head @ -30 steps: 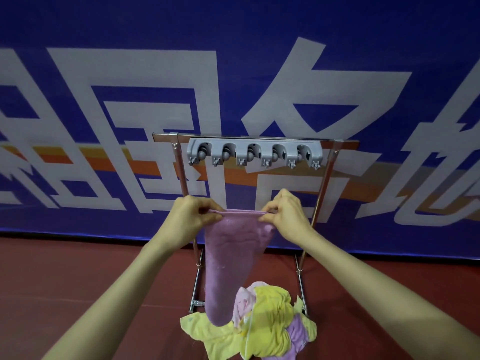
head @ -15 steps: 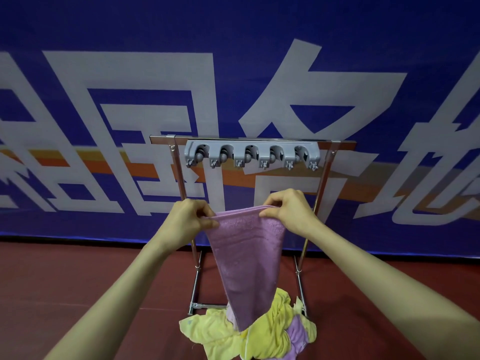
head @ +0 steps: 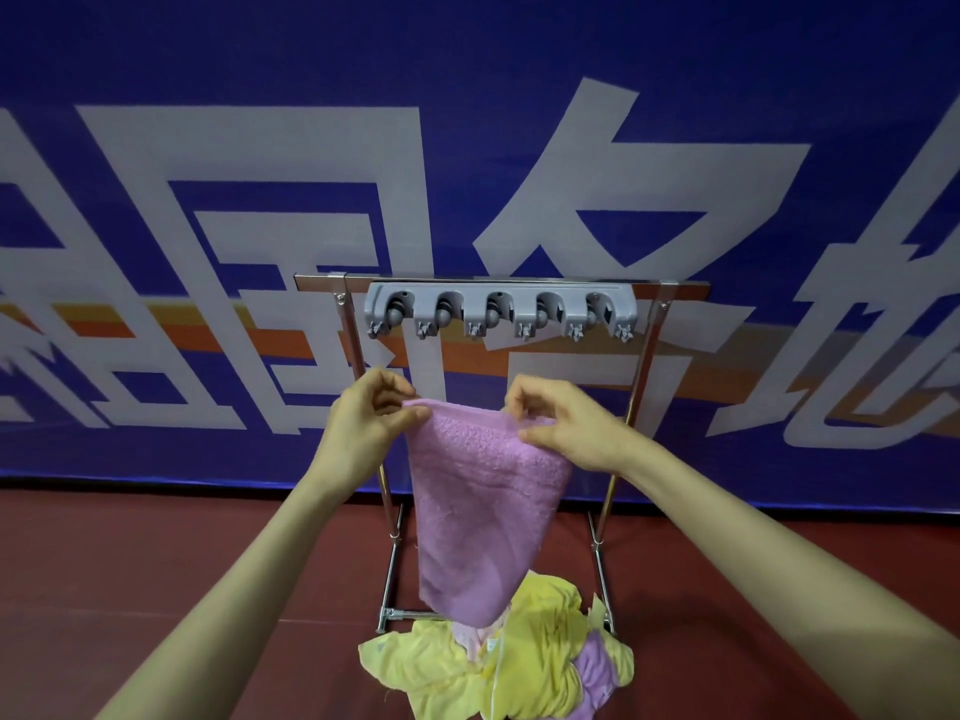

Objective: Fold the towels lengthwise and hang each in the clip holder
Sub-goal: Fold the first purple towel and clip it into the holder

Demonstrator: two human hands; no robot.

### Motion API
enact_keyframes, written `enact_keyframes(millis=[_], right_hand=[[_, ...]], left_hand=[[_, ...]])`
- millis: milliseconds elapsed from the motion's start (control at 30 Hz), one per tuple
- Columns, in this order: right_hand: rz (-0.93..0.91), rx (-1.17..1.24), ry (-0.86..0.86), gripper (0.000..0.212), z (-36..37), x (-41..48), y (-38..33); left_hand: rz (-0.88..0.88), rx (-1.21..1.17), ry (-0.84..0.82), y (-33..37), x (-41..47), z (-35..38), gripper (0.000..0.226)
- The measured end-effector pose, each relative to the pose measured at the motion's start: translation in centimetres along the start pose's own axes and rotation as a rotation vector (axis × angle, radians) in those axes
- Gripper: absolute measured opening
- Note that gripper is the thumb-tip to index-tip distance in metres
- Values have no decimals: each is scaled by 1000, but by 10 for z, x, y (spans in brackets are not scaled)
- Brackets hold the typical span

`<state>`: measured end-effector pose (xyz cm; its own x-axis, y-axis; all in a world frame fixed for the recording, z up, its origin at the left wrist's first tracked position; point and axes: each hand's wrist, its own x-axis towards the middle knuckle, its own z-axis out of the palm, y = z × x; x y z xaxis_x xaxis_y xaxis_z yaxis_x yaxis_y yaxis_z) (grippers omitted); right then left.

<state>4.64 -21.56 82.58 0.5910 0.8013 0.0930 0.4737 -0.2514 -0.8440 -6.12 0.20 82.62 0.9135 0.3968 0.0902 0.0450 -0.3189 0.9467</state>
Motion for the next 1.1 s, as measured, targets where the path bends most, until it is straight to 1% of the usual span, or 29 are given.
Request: enact_keyframes(millis=[67, 133, 233, 367, 467, 600, 833, 967, 1100], right_hand=[[1, -51, -94, 34, 1, 0, -3], [60, -48, -141, 40, 0, -1, -3], [148, -6, -156, 37, -2, -3, 0], [185, -9, -180, 51, -4, -3, 2], [176, -39, -202, 57, -4, -5, 0], [146, -80, -160, 48, -4, -8, -4], [119, -19, -54, 15, 1, -4, -11], [110, 93, -18, 8, 5, -1, -7], [132, 291, 114, 11, 14, 2, -15]], left_hand=[[31, 56, -3, 1, 1, 2, 16], [58, 108, 3, 1, 1, 3, 19], [82, 139, -2, 2, 0, 4, 20], [112, 166, -28, 2, -2, 8, 20], [122, 174, -32, 3, -3, 10, 22], [138, 156, -37, 7, -3, 12, 21], [154, 117, -36, 12, -8, 16, 22], [146, 110, -29, 11, -9, 21, 22], [144, 68, -25, 10, -11, 26, 23]])
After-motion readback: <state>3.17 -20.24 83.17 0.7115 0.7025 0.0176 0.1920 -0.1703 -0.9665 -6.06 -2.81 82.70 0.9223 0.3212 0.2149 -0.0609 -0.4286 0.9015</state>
